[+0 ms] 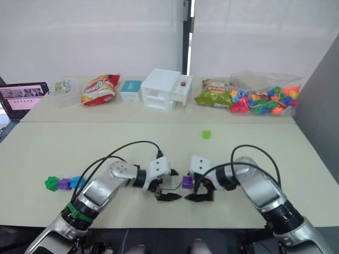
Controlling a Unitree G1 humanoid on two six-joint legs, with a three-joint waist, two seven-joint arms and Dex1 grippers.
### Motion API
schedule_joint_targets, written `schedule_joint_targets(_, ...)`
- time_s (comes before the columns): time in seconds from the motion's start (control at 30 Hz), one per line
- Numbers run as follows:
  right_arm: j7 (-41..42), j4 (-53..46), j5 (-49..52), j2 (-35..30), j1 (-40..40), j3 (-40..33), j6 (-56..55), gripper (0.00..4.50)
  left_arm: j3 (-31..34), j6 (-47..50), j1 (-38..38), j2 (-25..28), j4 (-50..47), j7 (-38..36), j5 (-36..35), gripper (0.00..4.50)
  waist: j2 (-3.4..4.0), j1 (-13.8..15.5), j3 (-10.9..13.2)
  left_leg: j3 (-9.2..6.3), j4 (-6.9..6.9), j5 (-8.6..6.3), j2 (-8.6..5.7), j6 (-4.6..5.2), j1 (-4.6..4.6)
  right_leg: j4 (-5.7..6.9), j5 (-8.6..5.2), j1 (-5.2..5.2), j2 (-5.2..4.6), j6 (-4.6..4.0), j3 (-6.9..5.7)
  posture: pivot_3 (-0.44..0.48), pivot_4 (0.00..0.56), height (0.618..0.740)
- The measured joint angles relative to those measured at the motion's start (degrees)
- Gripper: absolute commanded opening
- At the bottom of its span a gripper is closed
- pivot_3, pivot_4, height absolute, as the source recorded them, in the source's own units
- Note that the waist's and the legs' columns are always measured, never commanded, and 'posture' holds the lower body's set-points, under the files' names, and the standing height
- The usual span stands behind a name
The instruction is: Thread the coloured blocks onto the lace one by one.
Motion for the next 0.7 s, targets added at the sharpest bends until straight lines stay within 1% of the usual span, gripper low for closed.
schedule_joint_targets(0.13,-0.3,-0.6,0.1,-3.3,3.3,-3.2,-0.3,4.45,-0.3,-0.1,-2.2,-2.9,2.2,1.1,0.3,4.50,-0.01,0.3,0.0,0.02,0.03,0.00,-0.02,0.00,-0.09,-0.06,0.00,-0.03,-0.03,0.00,0.00,0.000,0.150,0.740)
schedule_joint_targets(0.2,-0.6,-0.3,0.1,-3.6,4.2,-4.3,-0.5,4.45,-0.7,-0.1,-2.3,-4.1,3.1,1.2,0.3,4.50,-0.01,0.1,0.0,0.03,0.01,0.00,-0.01,0.01,-0.08,-0.03,0.00,-0.07,-0.02,0.00,0.01,0.000,0.150,0.740)
schedule_joint_targets(0.4,-2.0,0.3,-0.1,-3.8,5.0,-4.5,-2.4,4.45,-2.4,-1.4,-2.4,-6.7,5.8,1.0,0.6,4.50,-0.01,-0.1,0.0,0.02,0.01,0.00,0.00,0.00,-0.02,-0.03,0.00,0.00,0.01,0.00,0.01,0.000,0.150,0.740)
schedule_joint_targets(0.5,-2.4,0.4,-0.1,-3.8,5.2,-4.5,-3.0,4.50,-2.6,-3.0,-3.2,-7.3,7.6,1.1,1.4,3.70,-0.01,0.1,0.0,0.02,0.01,0.00,-0.01,0.00,-0.02,-0.06,0.00,0.02,0.01,0.00,0.01,0.000,0.150,0.740)
schedule_joint_targets(0.7,-2.6,0.4,0.0,-3.7,5.3,-4.5,-3.1,4.50,-2.5,-3.8,-3.7,-7.1,8.4,0.3,2.0,1.63,-0.01,0.0,0.0,0.02,0.01,0.00,0.00,0.00,-0.01,-0.03,0.00,0.00,0.01,0.00,0.01,0.000,0.150,0.740)
